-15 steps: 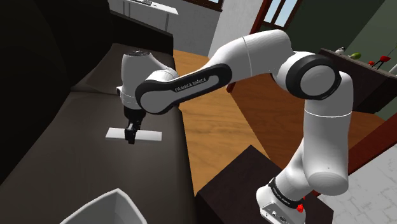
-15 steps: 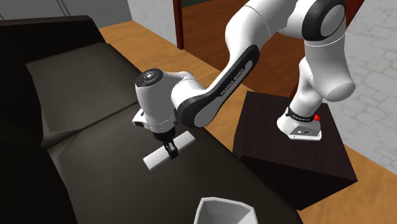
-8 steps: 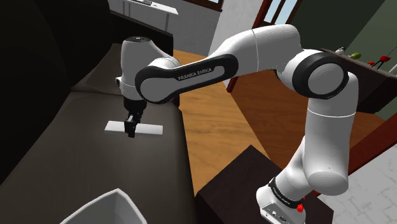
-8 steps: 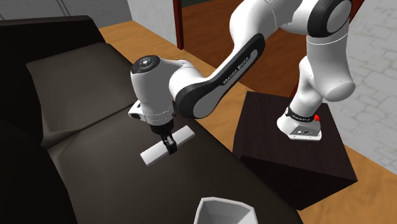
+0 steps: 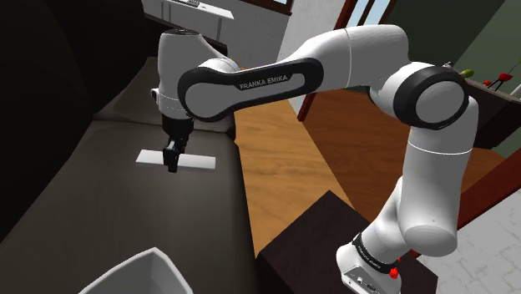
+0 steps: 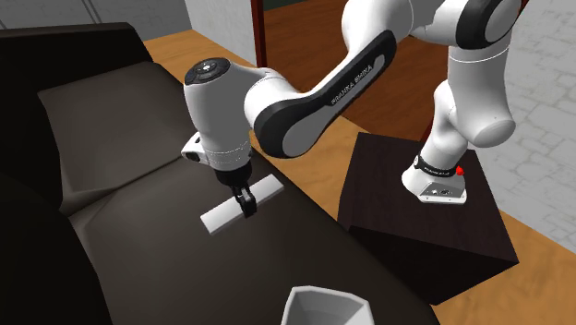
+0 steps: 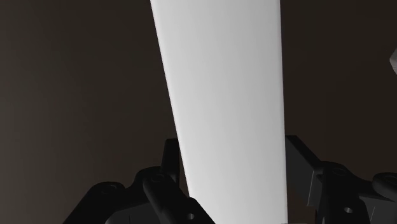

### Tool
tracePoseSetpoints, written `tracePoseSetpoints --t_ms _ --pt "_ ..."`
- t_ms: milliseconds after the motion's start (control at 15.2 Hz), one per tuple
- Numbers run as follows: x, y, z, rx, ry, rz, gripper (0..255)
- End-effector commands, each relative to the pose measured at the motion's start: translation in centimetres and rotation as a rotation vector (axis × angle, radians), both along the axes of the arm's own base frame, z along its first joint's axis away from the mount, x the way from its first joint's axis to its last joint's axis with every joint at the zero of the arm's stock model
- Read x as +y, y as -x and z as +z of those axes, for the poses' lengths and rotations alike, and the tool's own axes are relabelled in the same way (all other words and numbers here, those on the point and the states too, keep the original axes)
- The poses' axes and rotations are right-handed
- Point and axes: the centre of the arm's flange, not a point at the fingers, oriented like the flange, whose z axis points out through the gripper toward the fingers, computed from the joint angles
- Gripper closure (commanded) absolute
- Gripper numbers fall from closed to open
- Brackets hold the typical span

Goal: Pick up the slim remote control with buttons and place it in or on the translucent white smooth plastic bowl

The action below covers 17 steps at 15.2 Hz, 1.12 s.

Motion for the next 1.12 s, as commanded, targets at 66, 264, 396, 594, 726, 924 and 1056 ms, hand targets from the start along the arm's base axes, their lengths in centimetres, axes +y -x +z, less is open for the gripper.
tracePoseSetpoints --t_ms 66,264,396,594,726,924,1056 --pt "2.3 2.6 0.3 0.000 0.000 0.000 255" --pt "4.9 5.6 0.3 0.000 0.000 0.000 255" --pt "6.6 7.6 0.3 0.000 0.000 0.000 255" --pt "9.2 10.6 0.3 0.000 0.000 0.000 255" --pt "10.9 12.6 0.3 0.000 0.000 0.000 255" --pt "13.5 15.6 0.3 0.000 0.000 0.000 255" --pt "15.3 17.6 0.3 0.000 0.000 0.000 255"
